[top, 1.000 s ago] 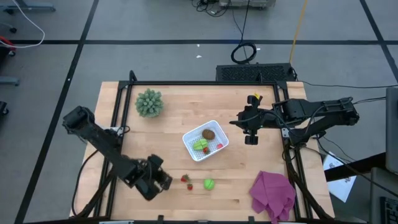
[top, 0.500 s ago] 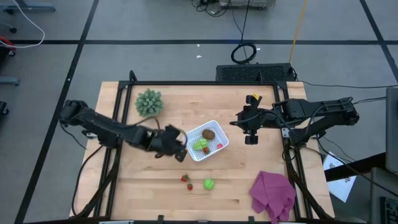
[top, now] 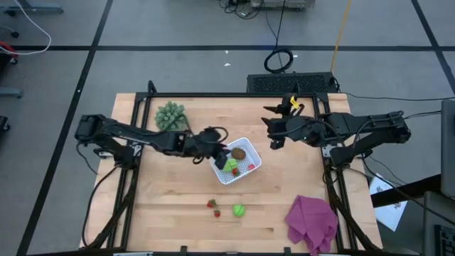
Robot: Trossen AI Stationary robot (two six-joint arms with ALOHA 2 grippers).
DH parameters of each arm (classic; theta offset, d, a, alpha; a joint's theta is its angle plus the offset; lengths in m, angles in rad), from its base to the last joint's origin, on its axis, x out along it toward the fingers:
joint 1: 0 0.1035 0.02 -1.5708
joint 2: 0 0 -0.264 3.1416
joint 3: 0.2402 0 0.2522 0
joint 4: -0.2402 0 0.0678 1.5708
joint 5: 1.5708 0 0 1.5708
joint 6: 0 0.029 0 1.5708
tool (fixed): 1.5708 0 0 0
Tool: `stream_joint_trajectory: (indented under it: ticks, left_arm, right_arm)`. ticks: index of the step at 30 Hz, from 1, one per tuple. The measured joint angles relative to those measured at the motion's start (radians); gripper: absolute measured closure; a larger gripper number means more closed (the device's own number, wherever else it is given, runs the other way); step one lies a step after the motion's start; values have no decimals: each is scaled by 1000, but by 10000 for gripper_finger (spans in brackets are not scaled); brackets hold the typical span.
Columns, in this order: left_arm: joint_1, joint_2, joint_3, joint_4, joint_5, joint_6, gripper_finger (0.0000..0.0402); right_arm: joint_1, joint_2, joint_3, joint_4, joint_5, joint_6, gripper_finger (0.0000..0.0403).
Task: Pick and placing Produce into tupperware
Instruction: Put the peach into the white bin
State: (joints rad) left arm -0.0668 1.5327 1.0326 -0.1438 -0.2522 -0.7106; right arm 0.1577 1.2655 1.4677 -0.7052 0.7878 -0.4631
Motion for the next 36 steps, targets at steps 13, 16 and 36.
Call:
stream_joint_trajectory:
  ticks: [13,16,36]
  left_arm:
    - [46,356,374,-222,111,124,268]
    - [45,396,400,-213,157,105,268]
    - [68,482,400,-184,263,54,268]
  right_arm:
    - [-55,-61,0,155,76,-133,232]
    - [-69,-96,0,146,77,-125,232]
    - [-78,-177,0,139,75,-95,232]
